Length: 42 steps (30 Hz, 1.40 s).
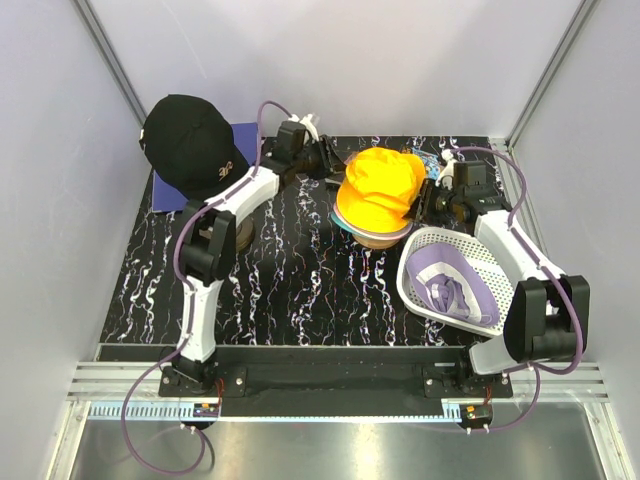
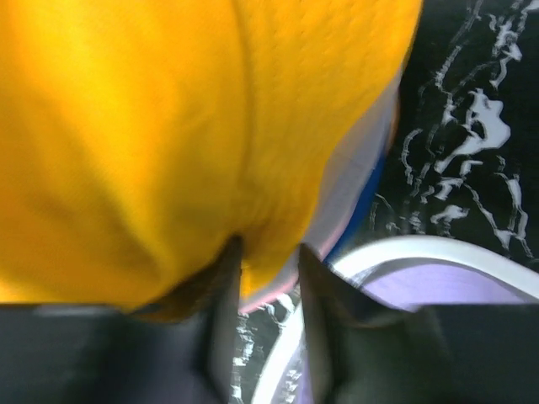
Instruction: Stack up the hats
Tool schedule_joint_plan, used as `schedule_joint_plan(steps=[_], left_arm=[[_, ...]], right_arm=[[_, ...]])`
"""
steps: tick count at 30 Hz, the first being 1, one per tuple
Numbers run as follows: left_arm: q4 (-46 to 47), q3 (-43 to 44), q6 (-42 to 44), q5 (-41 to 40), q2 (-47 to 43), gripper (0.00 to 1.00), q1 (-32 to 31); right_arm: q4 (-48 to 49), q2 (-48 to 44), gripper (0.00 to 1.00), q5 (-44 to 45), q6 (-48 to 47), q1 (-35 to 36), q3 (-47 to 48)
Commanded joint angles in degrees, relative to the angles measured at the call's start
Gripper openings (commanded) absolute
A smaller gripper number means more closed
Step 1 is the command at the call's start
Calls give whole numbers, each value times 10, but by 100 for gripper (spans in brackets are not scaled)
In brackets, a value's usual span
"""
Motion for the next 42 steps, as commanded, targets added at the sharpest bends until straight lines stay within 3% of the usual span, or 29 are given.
schedule_joint_plan(steps=[1, 2, 6, 8, 14, 20, 28, 34, 38, 42], left_arm=[[-3, 16, 5, -30, -35, 47, 24], [-3, 12, 5, -30, -43, 54, 26], [-9, 1, 5, -30, -81, 62, 29], [-16, -1, 2, -33, -100, 65, 29], [-13, -49, -13, 1, -150, 66, 29], [23, -147, -32, 34, -222, 67, 29], [104, -272, -122, 91, -269, 66, 28], [136, -317, -171, 115, -276, 68, 27], [232, -367, -228, 138, -275, 71, 27], [254, -370, -246, 145, -261, 71, 23]], right_arm=[[-53, -41, 52, 27, -21, 4, -27], [-58, -52, 55, 40, -27, 0, -33], [-79, -118, 63, 21, -22, -55, -63], [-80, -133, 64, -12, -17, -121, -68], [-31, -105, 64, -109, -30, -171, -21], [126, -36, 65, -188, 19, -189, 4], [336, 91, 67, -303, 145, -198, 41], [395, 141, 68, -339, 181, -196, 52], [403, 156, 68, -356, 184, -191, 56], [412, 166, 68, -358, 184, -187, 51]])
